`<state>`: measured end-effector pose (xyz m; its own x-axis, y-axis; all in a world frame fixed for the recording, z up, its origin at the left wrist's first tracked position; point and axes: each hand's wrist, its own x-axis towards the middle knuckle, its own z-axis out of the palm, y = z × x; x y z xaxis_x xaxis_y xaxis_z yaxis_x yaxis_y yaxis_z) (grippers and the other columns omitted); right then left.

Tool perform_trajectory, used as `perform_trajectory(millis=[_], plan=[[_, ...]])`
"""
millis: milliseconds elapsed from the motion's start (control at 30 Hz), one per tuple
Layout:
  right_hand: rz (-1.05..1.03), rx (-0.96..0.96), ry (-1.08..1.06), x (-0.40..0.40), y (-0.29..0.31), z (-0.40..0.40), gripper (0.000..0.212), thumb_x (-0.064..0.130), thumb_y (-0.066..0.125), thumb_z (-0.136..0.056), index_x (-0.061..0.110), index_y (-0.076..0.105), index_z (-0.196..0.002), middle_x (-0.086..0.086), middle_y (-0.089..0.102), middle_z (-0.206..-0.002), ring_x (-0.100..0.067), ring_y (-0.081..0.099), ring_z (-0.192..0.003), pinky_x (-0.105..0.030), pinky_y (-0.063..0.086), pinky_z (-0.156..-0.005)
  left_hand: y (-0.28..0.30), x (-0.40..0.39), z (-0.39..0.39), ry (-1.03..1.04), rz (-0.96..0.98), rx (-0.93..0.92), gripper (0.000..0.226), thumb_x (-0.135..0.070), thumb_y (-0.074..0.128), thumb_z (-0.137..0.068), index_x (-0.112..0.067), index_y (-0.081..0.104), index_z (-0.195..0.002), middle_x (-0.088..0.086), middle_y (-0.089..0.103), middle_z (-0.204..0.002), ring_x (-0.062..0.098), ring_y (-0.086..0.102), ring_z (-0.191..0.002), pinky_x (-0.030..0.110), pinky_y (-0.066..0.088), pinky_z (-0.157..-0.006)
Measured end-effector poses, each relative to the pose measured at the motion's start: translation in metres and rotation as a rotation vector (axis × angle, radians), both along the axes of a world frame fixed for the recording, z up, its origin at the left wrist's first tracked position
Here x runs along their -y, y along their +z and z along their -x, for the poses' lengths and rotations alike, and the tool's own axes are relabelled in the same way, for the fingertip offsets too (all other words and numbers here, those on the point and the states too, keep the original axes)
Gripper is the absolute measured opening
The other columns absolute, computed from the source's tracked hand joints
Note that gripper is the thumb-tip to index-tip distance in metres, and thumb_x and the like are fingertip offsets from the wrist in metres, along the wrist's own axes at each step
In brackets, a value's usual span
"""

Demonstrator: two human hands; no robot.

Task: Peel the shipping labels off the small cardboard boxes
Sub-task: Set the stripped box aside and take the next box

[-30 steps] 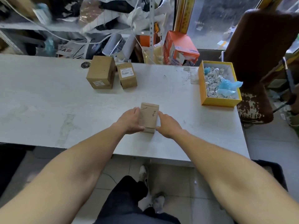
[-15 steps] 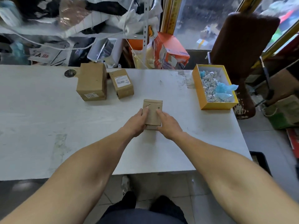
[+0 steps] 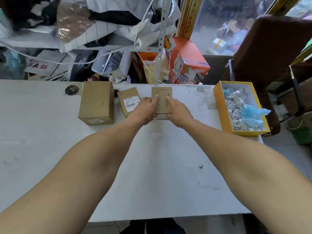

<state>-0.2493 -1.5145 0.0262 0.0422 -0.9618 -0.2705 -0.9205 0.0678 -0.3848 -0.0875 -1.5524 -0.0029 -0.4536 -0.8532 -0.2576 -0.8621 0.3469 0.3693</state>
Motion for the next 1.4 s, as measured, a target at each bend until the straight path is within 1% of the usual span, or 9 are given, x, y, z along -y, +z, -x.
perform_trajectory(millis=[400,467,600,700,833,1067,1167,1267,1400], plan=[[-0.030,0.000,0.004,0.062,-0.044,0.020,0.052,0.009,0.056,-0.090,0.012,0.039,-0.140,-0.012,0.046,-0.141,-0.032,0.049,-0.123,-0.040,0.044,-0.100,-0.038,0.053,0.021,-0.067,0.127,0.181,0.078,-0.028,0.060,-0.092,-0.005,0.018,-0.154,0.022,0.050,-0.138,0.036,0.041,-0.132,0.044,0.014,-0.120],[-0.072,-0.040,0.009,0.064,-0.043,0.020,0.062,0.015,0.062,-0.089,0.017,0.033,-0.145,-0.012,0.034,-0.151,-0.033,0.040,-0.133,-0.041,0.043,-0.104,-0.034,0.052,0.021,-0.064,0.137,0.209,0.078,-0.031,0.059,-0.093,-0.006,0.016,-0.154,0.020,0.047,-0.142,0.036,0.038,-0.135,0.046,0.012,-0.121],[-0.060,-0.135,0.012,0.056,-0.037,0.010,0.077,0.028,0.067,-0.089,0.023,0.024,-0.151,-0.007,0.003,-0.164,-0.029,0.001,-0.150,-0.043,0.026,-0.115,-0.024,0.037,0.011,-0.034,0.152,0.243,0.083,-0.044,0.057,-0.094,-0.011,0.012,-0.157,0.012,0.028,-0.159,0.034,0.021,-0.148,0.054,0.003,-0.121],[-0.028,-0.171,0.086,0.051,-0.030,-0.008,0.073,0.047,0.066,-0.087,0.023,0.034,-0.148,-0.009,0.009,-0.163,-0.031,0.002,-0.149,-0.047,0.023,-0.116,-0.014,0.024,-0.009,-0.021,0.145,0.222,0.083,-0.051,0.053,-0.092,-0.016,0.014,-0.157,0.007,0.019,-0.164,0.029,0.014,-0.152,0.055,0.002,-0.121],[-0.032,-0.188,0.194,0.048,-0.023,-0.046,0.074,0.035,0.060,-0.091,0.025,0.021,-0.154,-0.010,0.013,-0.162,-0.033,0.006,-0.149,-0.046,0.016,-0.118,-0.008,0.005,-0.045,0.053,0.132,0.228,0.085,-0.048,0.056,-0.090,-0.020,0.012,-0.157,0.004,0.015,-0.165,0.029,0.011,-0.152,0.058,0.006,-0.120],[0.005,-0.211,0.307,0.055,-0.038,-0.087,0.080,0.036,0.057,-0.094,0.024,0.008,-0.156,-0.008,0.008,-0.164,-0.028,-0.001,-0.151,-0.041,0.010,-0.120,-0.019,-0.003,-0.083,0.178,0.097,0.188,0.093,-0.048,0.068,-0.085,-0.020,0.015,-0.156,0.010,0.000,-0.166,0.042,0.000,-0.151,0.053,0.012,-0.122],[-0.025,-0.208,0.298,0.055,-0.048,-0.088,0.084,0.040,0.060,-0.092,0.028,0.006,-0.156,-0.007,0.026,-0.159,-0.029,0.004,-0.150,-0.043,0.014,-0.119,-0.027,-0.001,-0.084,0.195,0.018,0.152,0.092,-0.033,0.069,-0.087,-0.017,0.011,-0.157,0.009,-0.003,-0.166,0.045,0.024,-0.143,0.049,0.029,-0.116],[-0.033,-0.185,0.284,0.053,-0.063,-0.089,0.080,0.033,0.058,-0.093,0.028,0.007,-0.155,-0.008,0.046,-0.148,-0.032,0.013,-0.148,-0.044,0.017,-0.118,-0.032,-0.001,-0.084,0.232,-0.018,0.038,0.083,-0.008,0.061,-0.089,-0.015,0.013,-0.157,0.007,-0.003,-0.166,0.041,0.052,-0.119,0.047,0.050,-0.092],[-0.030,-0.168,0.223,0.048,-0.066,-0.086,0.076,0.029,0.057,-0.094,0.035,0.010,-0.153,-0.017,0.029,-0.156,-0.039,0.015,-0.146,-0.046,0.023,-0.117,-0.027,-0.007,-0.082,0.243,0.010,0.041,0.080,-0.006,0.059,-0.091,-0.013,0.014,-0.157,0.007,-0.004,-0.167,0.039,0.057,-0.110,0.042,0.049,-0.082]])
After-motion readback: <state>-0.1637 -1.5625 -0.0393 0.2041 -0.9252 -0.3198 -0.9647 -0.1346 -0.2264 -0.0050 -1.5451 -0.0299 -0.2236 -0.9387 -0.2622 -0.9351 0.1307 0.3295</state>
